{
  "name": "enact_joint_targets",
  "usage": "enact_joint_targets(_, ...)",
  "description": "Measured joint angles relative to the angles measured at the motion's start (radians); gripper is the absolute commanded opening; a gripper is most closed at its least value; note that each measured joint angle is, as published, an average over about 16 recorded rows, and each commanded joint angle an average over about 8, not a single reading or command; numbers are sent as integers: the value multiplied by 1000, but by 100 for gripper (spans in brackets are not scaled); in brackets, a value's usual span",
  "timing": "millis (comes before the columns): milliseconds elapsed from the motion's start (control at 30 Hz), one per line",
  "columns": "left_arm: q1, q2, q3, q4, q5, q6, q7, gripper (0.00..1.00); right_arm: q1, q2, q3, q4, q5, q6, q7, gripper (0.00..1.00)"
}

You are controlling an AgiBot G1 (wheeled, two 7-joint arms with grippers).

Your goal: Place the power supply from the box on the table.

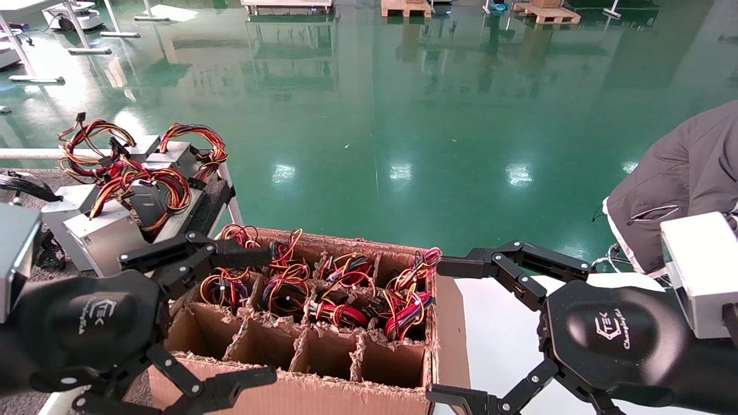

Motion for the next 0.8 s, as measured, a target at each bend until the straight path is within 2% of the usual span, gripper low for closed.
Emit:
enact_joint_targets(367, -165, 55, 52, 2, 152, -23, 60, 100, 0, 0, 0, 0, 0, 0, 0, 100)
enact_joint_targets(800, -433, 165, 253, 87, 374, -17, 128, 100, 0, 0, 0, 0, 0, 0, 0, 100)
